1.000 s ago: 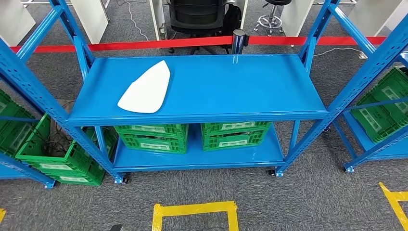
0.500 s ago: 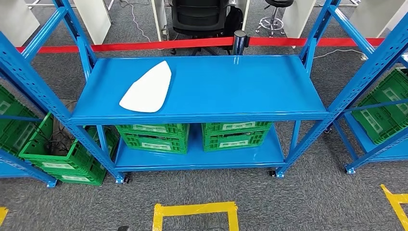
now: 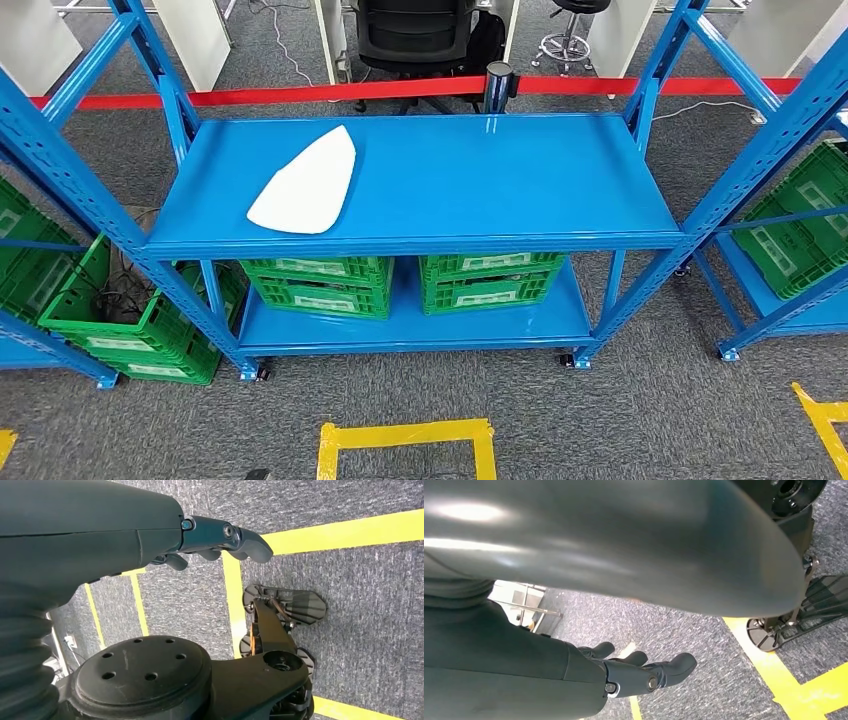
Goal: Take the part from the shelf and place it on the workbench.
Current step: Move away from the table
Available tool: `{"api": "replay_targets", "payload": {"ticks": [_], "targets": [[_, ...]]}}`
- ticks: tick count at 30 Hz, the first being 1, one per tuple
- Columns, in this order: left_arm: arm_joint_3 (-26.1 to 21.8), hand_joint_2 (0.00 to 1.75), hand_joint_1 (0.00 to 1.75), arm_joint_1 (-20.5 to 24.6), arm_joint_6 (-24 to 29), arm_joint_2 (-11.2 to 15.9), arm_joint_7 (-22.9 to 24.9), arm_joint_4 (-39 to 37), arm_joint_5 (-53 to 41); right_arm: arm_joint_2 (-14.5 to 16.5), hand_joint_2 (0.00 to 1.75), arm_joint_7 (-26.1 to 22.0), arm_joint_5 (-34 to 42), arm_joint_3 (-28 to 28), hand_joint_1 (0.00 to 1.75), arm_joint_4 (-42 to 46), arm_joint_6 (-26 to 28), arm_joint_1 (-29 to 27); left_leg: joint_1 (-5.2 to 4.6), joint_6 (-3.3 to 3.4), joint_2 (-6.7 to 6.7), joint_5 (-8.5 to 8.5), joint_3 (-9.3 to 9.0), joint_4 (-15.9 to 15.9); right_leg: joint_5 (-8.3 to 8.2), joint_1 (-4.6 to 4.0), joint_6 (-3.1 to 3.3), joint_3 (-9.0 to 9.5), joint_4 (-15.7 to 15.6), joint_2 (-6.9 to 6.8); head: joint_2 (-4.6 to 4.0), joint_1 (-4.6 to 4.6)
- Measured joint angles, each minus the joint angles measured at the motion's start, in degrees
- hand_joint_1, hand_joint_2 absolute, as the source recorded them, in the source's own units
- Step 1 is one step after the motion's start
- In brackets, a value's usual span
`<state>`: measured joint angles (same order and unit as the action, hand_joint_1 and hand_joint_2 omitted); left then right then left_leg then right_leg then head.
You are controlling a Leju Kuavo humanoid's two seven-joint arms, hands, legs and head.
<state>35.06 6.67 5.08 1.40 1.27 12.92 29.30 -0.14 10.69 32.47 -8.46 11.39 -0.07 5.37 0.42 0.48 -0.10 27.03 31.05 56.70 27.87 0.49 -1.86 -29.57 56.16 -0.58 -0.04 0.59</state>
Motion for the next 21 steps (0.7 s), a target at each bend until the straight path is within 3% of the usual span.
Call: {"api": "replay_targets", "payload": {"ticks": [6,10,11,13,15,17,21], "targets": [[0.00,1.75,0.00,0.00,-0.03,0.00,0.00,0.00,0.05,0.01,0.00,-0.02,0.07,0.00,0.00,0.00,-0.21,0.00,0.00,0.01,0.00,0.03,-0.05,0.00,0.03,0.00,-0.02,-0.56,-0.01,0.00,0.00,0.03],[0.00,1.75,0.00,0.00,-0.15,0.00,-0.09,0.00,0.32,0.01,1.75,-0.63,0.04,0.00,0.00,0.00,-0.82,0.00,0.00,0.02,0.00,0.06,-0.05,0.00,0.07,0.00,-0.02,-0.82,-0.01,0.00,0.00,0.05],[0.00,1.75,0.00,-0.01,-0.23,0.00,-0.24,0.00,0.58,0.01,1.75,-1.43,-0.21,-0.02,0.00,0.00,-1.57,-0.03,0.00,0.02,0.00,0.06,-0.04,0.00,0.07,0.00,-0.02,-0.78,-0.01,0.00,0.00,0.06],[-0.05,0.87,0.00,-0.21,-0.37,0.00,-0.73,0.01,0.94,0.01,1.75,-3.78,-1.55,-0.21,0.00,0.01,-3.58,-0.30,0.00,0.02,0.01,0.04,-0.01,0.00,0.05,0.00,-0.02,-0.46,-0.01,-0.01,0.00,0.07],[-0.43,0.00,0.00,-0.83,-0.45,-0.01,-1.12,0.05,0.24,0.01,0.87,-5.64,-3.69,-0.48,0.00,0.11,-4.76,-0.81,0.00,0.01,0.01,0.02,-0.03,0.00,0.01,0.00,-0.01,-0.08,0.00,0.00,0.00,0.05],[-1.26,0.00,0.00,-1.76,-0.67,-0.02,-1.19,0.20,-1.47,0.01,0.00,-6.42,-5.82,-0.57,0.00,0.33,-4.92,-1.50,0.00,0.01,0.01,0.01,-0.05,0.00,0.00,0.00,-0.01,0.03,0.00,0.00,0.00,0.02],[-3.85,0.00,0.00,-3.83,-1.24,-0.08,-1.25,0.84,-5.74,0.00,0.00,-7.19,-9.99,-0.59,0.00,1.12,-4.37,-3.18,0.00,0.00,0.02,0.05,-0.03,-0.01,0.07,0.00,0.00,0.02,0.00,-0.03,0.00,0.03]]}}
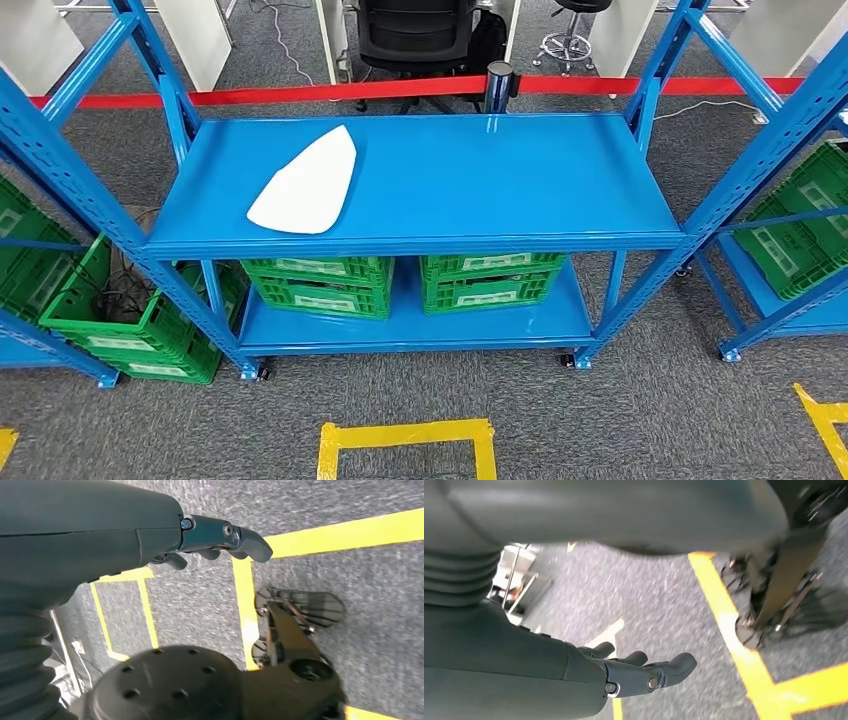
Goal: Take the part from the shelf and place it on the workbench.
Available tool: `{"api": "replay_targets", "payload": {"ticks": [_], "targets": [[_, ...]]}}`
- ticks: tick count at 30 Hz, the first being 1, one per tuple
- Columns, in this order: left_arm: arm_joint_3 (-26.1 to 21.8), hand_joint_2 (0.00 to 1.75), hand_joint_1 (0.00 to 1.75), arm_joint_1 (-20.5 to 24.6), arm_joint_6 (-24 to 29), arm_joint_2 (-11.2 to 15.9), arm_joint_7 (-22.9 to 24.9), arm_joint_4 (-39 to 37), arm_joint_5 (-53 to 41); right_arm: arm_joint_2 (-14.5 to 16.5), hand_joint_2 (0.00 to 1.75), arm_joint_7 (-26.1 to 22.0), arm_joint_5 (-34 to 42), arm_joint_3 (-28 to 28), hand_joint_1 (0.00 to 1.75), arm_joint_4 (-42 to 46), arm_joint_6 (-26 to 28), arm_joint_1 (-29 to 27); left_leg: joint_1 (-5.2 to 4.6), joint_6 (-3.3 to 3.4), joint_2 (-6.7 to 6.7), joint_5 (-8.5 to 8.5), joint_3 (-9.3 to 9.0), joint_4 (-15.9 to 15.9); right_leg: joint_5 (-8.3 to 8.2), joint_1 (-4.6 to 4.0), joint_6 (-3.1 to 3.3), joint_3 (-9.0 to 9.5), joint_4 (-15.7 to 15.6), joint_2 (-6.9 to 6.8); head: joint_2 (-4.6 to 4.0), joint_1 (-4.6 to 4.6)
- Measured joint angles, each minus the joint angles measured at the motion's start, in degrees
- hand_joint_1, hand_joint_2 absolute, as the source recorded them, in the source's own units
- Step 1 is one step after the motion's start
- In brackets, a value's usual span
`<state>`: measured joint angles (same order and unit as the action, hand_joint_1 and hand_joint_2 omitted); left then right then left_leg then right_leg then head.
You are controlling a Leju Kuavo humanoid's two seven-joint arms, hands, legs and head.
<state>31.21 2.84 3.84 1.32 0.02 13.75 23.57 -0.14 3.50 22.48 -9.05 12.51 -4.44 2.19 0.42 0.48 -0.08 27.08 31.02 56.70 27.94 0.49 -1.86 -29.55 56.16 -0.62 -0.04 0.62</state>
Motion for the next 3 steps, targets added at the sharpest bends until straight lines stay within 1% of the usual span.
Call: {"api": "replay_targets", "payload": {"ticks": [3], "targets": [[-1.94,0.00,0.00,-1.14,-0.45,-0.06,-0.02,0.51,-2.68,-0.02,0.00,-0.44,-2.62,0.07,0.00,0.64,0.50,-1.09,0.00,0.00,0.00,0.03,-0.02,-0.01,0.04,0.00,0.03,-0.10,0.00,0.00,0.00,-0.02]]}}
